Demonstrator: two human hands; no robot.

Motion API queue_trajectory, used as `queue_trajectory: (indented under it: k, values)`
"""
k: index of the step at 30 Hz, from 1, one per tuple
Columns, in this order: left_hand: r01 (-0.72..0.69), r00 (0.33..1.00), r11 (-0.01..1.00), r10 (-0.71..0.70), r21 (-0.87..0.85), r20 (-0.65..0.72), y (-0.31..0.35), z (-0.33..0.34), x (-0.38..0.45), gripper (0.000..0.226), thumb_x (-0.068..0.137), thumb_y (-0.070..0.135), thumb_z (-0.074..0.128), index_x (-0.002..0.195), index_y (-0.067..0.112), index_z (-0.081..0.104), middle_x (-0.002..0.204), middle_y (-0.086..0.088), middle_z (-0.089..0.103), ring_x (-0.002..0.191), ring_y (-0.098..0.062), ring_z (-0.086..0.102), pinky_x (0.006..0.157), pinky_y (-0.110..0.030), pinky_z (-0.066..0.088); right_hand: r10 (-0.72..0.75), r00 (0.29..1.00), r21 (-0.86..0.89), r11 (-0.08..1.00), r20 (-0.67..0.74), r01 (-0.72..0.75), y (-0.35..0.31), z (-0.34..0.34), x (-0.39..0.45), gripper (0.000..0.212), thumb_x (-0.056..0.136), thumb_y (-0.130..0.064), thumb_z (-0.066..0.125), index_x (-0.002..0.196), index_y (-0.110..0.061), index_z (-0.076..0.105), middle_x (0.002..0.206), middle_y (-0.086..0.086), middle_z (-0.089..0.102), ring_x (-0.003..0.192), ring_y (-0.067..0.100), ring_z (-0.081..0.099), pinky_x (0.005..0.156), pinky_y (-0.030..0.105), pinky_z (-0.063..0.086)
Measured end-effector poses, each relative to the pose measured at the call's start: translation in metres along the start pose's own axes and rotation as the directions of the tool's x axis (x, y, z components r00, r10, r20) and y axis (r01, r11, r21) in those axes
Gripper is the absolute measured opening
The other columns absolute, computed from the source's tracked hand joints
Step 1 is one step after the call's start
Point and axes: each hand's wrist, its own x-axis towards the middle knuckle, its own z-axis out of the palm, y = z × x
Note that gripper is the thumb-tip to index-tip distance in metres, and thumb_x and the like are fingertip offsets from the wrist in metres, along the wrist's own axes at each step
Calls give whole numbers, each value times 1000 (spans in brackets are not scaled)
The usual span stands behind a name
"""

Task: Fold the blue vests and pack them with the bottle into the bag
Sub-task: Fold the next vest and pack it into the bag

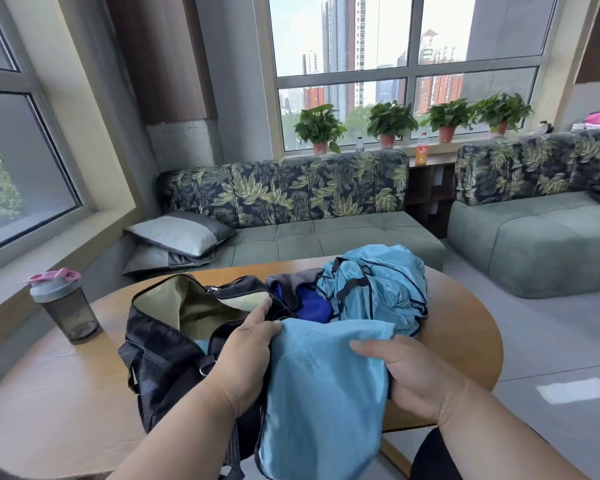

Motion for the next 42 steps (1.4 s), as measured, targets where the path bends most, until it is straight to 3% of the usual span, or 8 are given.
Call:
queue_trajectory:
  k: [5,10,15,19,22,29,36,42]
  values:
    - [76,996,997,-76,-18,-43,-1,-6,1,49,106,5,49,151,23,54,123,0,77,111,-20,75,93,-35,58,-82,997,36,996,17,81,-8,-5,2,40,98,-13,62,134,5,66,136,28,66,131,42,61,112,52,48]
    - [100,992,992,-105,-71,-67,1,-5,0,45,107,9,50,148,28,54,123,-5,76,110,-24,75,94,-39,59,-91,992,-90,991,84,98,-5,1,-4,43,82,-7,65,123,-3,75,129,25,70,117,38,70,96,43,59]
    - [172,985,977,-173,-126,0,1,6,-7,43,105,9,52,147,23,54,111,-5,80,101,-24,77,91,-41,60,-86,988,86,993,128,75,-1,4,-3,44,93,-8,60,135,1,67,141,28,62,131,44,60,110,54,50]
    - [267,964,951,-266,-155,26,-9,6,-10,52,100,28,61,150,17,55,131,-12,73,118,-34,71,109,-52,52,-71,988,151,987,139,50,5,9,-7,40,93,-8,61,131,-1,70,139,26,64,124,39,66,108,52,52]
    - [362,928,930,-352,-71,121,-13,7,-14,50,103,45,51,130,9,73,131,-23,70,125,-46,64,112,-51,47,-51,995,123,992,88,40,4,8,-8,34,95,-9,58,122,-1,76,132,27,68,113,38,71,105,53,54]
    - [207,976,962,-190,-177,111,-19,6,-10,41,98,-3,45,134,7,63,134,-26,67,109,-37,68,107,-53,50,-97,995,110,989,-36,101,-5,3,-6,34,98,-12,55,124,-3,75,131,27,69,113,39,70,100,52,57]
    - [91,994,991,-96,-97,-52,-2,8,-11,55,107,10,54,159,27,42,124,-1,75,113,-22,74,108,-48,53,-184,966,29,981,-183,192,-12,-14,1,32,105,-6,52,130,1,69,129,27,70,124,47,64,112,59,47]
    - [63,989,967,-94,-248,-112,8,12,-13,37,110,11,46,135,32,63,118,-11,78,103,-31,74,98,-53,58,-304,920,-68,952,-246,297,-21,-9,-6,27,106,-5,50,117,-1,73,120,25,74,110,37,73,104,51,53]
